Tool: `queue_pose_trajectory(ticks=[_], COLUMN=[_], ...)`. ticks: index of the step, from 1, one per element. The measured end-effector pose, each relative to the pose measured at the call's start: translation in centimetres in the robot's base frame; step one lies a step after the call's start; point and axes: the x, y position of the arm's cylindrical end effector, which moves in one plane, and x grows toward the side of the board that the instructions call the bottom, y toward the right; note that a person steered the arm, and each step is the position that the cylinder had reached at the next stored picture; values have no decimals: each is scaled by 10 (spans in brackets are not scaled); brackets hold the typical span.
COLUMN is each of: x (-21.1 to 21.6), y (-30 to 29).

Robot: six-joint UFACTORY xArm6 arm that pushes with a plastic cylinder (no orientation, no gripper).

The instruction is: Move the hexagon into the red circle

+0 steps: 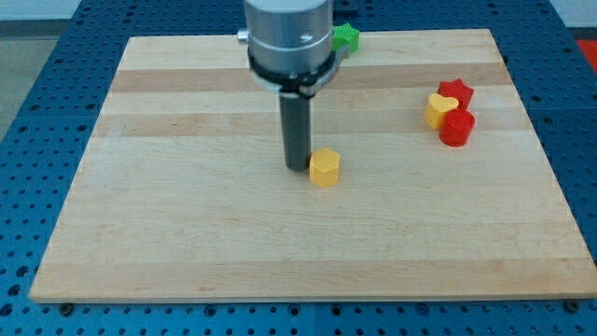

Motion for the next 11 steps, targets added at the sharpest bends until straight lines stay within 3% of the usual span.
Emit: queue_pose_trajectory(ticks=[1,2,4,6,7,8,11], x=[-3,8,28,-2,-2,36,14], y=[10,-38,41,139,153,137,174])
